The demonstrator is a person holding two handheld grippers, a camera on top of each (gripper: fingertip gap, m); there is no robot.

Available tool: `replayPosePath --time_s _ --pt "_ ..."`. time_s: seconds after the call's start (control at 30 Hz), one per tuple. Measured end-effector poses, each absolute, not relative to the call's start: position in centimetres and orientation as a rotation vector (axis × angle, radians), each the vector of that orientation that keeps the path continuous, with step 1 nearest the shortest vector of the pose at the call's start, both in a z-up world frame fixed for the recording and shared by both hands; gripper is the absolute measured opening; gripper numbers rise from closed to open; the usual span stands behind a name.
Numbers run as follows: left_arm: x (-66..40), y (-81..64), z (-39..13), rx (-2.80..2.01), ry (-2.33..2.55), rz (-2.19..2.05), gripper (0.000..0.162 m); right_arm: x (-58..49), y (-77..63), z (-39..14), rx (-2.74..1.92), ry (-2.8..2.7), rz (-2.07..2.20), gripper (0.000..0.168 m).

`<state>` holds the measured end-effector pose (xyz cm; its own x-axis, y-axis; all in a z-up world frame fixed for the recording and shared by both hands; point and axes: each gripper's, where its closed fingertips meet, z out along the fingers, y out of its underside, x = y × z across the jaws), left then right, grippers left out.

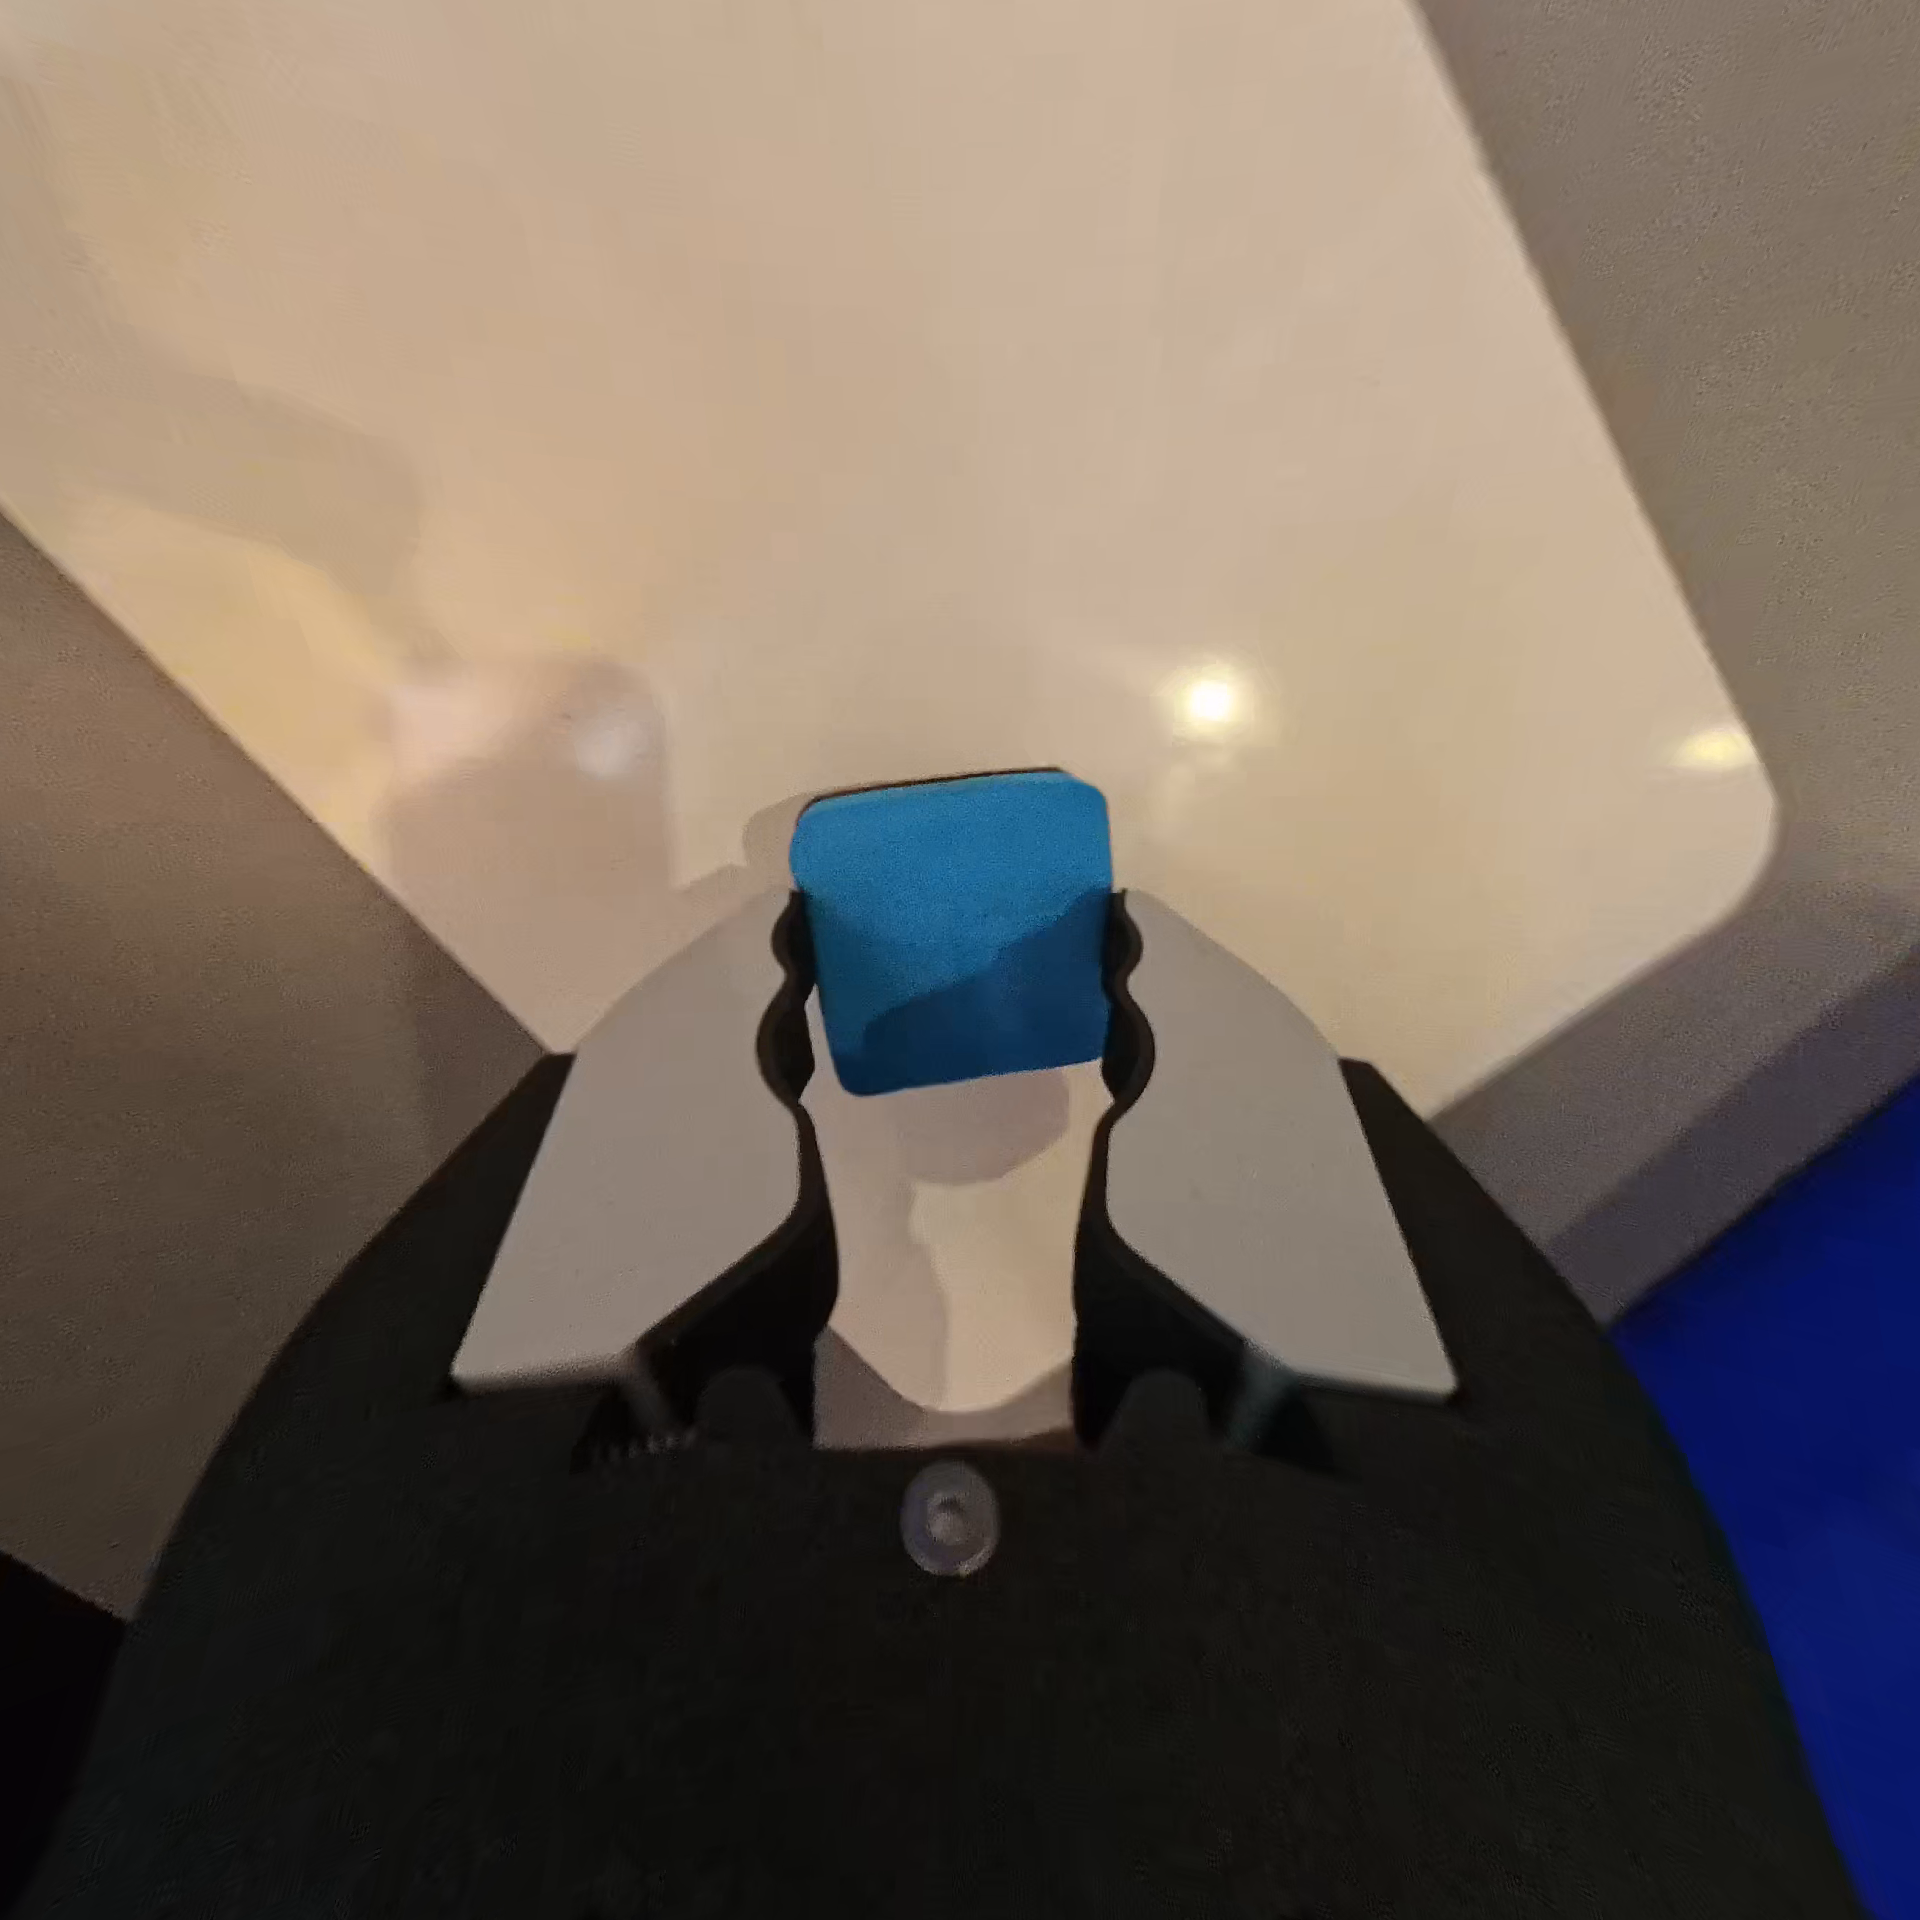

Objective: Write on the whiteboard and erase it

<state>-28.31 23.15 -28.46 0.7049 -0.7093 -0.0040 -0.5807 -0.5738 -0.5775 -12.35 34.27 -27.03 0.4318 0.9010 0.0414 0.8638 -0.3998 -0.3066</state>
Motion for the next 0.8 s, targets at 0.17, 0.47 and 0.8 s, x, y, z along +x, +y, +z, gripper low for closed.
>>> replayPosePath --time_s 0.17,0.47,0.8 --pt "-28.5 23.1 -28.4 -2.357 0.983 -0.308 0.066 -3.1 39.3 -27.0 -2.654 -1.211 -0.012 0.053" --pt "-28.3 23.1 -28.4 -2.363 0.989 -0.306 0.07 -9.9 34.5 -27.7 -2.531 -1.398 0.155 0.053" --pt "-28.4 23.0 -28.4 -2.368 0.989 -0.305 0.069 -3.9 36.5 -28.1 -2.658 -1.198 0.03 0.053"
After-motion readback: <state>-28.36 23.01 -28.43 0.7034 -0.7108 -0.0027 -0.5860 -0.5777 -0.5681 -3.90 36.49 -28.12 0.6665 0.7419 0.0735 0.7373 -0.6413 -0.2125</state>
